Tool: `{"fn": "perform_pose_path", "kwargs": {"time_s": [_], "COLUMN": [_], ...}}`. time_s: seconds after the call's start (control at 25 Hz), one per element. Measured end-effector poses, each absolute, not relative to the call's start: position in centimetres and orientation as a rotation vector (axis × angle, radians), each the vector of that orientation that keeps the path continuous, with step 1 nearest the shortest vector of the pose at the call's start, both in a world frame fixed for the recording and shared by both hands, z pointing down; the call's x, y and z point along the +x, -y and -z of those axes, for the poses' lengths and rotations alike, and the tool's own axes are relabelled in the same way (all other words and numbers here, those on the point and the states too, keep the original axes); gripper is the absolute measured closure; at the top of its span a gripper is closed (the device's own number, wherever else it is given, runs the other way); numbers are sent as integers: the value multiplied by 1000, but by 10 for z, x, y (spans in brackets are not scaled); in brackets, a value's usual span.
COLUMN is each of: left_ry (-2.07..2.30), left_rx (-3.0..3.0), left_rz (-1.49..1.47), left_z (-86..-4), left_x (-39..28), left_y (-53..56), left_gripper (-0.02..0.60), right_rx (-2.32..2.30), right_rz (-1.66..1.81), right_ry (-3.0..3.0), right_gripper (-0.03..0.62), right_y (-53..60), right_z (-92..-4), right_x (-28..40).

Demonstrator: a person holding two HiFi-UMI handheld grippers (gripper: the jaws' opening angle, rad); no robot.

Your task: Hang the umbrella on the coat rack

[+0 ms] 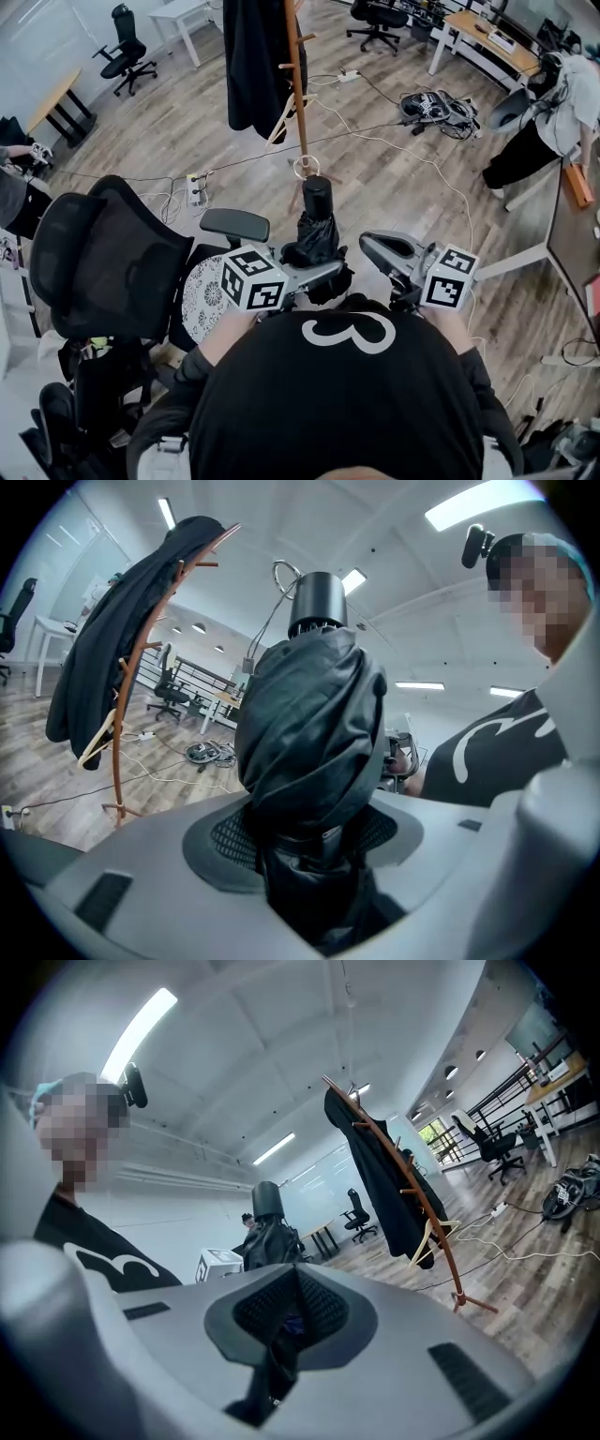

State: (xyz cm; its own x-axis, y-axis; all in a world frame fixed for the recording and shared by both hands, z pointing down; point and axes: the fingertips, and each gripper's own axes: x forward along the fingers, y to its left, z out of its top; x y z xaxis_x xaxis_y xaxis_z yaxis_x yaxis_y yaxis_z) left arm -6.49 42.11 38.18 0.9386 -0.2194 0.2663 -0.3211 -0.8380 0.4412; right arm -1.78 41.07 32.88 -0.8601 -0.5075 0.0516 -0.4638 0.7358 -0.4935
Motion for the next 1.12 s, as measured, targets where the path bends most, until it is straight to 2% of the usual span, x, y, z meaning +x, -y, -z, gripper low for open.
{"fn": "perform_pose_path", "kwargs": {"time_s": [0.48, 1.12], "left_ry": [463, 500], "left_rx": [2556, 2474], "left_rz": [-317, -334], "left_z": [-394, -420], "left_x": [-43, 51], "left_y": [-351, -199], "left_gripper": [317, 317], "right_rx": [-714, -697], "right_rz": [822, 922], "right_ry": [-2821, -2783], "right_gripper": [566, 566], "right_y": [-329, -165], "right_z": [-339, -365], "right_x": [9, 107]}}
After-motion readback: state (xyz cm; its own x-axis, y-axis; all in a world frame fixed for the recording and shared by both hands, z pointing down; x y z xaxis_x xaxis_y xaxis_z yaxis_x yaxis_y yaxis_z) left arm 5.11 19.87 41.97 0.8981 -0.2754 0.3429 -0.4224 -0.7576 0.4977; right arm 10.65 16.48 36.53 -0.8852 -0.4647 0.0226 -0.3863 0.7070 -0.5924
